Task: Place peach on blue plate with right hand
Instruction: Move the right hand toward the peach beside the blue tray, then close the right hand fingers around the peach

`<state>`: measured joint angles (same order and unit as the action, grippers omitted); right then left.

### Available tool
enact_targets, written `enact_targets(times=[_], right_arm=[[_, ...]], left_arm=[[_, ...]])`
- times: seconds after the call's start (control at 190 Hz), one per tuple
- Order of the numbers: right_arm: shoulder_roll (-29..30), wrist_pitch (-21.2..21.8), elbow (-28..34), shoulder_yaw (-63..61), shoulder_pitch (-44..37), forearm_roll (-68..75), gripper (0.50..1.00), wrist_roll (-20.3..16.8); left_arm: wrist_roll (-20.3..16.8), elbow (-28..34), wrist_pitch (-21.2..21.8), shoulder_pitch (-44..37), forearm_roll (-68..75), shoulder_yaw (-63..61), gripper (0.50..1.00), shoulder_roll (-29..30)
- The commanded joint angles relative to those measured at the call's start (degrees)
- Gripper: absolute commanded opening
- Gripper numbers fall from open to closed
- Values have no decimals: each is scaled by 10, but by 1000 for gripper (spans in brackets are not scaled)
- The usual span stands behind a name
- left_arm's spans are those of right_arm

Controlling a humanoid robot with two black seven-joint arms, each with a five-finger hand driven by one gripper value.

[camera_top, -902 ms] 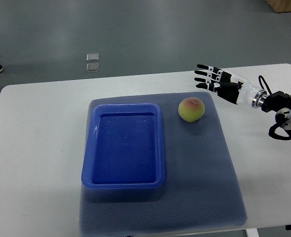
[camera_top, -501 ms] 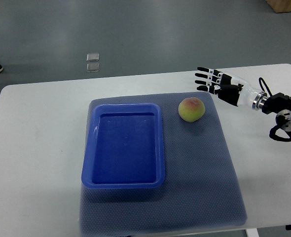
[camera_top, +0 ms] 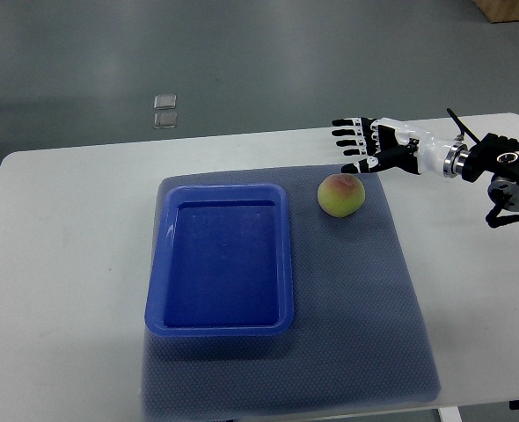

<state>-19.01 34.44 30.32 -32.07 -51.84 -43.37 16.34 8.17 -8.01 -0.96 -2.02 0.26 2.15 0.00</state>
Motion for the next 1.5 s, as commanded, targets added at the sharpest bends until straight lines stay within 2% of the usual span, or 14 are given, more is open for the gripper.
enact_targets(times=[0.0, 0.116, 0.216, 0.396, 0.58, 0.702, 1.066, 1.256, 1.493], right_arm=[[-1, 1, 0, 2, -25, -89, 930, 13], [-1, 1, 6, 3, -39, -182, 930, 23], [-3, -1, 40, 17, -44, -267, 930, 35], [-1, -10, 56, 48, -60, -328, 930, 39], [0, -87, 56, 122, -73, -337, 930, 39], [1, -120, 55, 160, -73, -337, 930, 39], [10, -139, 51, 172, -70, -337, 928, 39], [18, -178, 50, 209, -71, -338, 926, 39], [18, -192, 50, 218, -70, -338, 915, 39]], left_arm=[[0, 1, 0, 0, 0, 0, 1000, 0], [0, 0, 0, 0, 0, 0, 1000, 0], [-1, 0, 0, 0, 0, 0, 1000, 0], [0, 0, 0, 0, 0, 0, 1000, 0], [0, 1, 0, 0, 0, 0, 1000, 0], [0, 0, 0, 0, 0, 0, 1000, 0], [0, 1, 0, 0, 0, 0, 1000, 0], [0, 1, 0, 0, 0, 0, 1000, 0], [0, 1, 0, 0, 0, 0, 1000, 0]])
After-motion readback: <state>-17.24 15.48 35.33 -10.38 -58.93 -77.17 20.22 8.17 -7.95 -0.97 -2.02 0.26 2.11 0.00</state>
